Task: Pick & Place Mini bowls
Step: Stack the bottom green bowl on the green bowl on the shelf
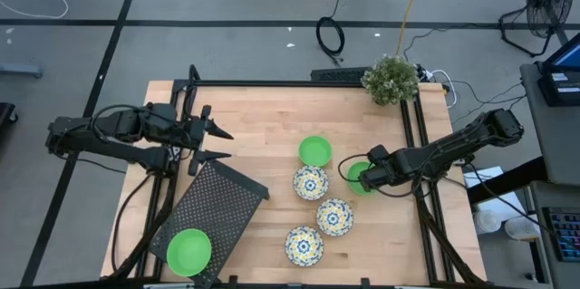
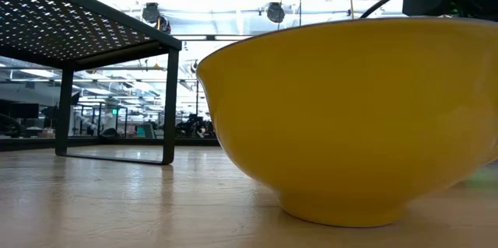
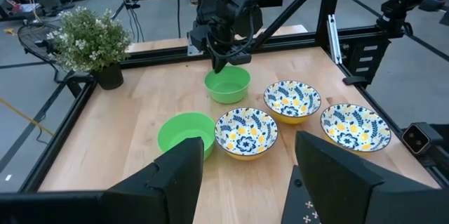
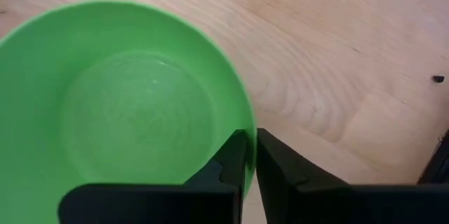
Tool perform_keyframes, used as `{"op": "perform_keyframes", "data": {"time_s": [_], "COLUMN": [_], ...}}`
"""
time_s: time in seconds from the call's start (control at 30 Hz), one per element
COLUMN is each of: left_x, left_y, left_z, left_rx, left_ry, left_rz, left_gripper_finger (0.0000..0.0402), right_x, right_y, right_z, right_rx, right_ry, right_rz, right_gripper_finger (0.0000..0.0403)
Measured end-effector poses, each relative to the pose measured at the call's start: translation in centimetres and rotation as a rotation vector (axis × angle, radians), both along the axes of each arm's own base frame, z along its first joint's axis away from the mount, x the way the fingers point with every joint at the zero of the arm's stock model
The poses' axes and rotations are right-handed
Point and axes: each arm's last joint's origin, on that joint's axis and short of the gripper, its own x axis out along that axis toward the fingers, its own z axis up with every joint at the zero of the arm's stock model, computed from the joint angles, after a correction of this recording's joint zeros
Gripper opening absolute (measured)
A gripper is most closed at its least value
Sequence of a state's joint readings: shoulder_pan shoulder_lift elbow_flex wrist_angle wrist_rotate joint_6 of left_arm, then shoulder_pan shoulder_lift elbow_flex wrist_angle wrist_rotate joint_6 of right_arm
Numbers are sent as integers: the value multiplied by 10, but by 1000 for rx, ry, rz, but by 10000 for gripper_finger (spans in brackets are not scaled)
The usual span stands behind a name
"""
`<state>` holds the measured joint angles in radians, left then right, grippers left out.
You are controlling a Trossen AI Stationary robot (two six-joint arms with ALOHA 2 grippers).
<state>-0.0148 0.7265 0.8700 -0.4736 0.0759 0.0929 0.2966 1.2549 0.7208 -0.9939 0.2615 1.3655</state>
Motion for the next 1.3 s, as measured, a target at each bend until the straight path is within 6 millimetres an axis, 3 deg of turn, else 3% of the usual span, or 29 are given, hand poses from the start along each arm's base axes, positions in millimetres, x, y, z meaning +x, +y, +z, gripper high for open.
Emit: {"op": "perform_keyframes", "data": {"time_s": [0.8,1.3], "left_x": [0,0], "left_y": [0,0], "left_z": [0,0], "left_rx": [-4,-1], "left_ry": [2,2], "left_rz": [1,-1], "left_gripper_finger": [230,230], "right_x": [4,-1], "right_y": [1,0], "right_z": [0,-11], "right_rx": [10,10], "right_ry": [-25,-24], "right_rz": [51,67], "right_gripper_finger": [18,11]}}
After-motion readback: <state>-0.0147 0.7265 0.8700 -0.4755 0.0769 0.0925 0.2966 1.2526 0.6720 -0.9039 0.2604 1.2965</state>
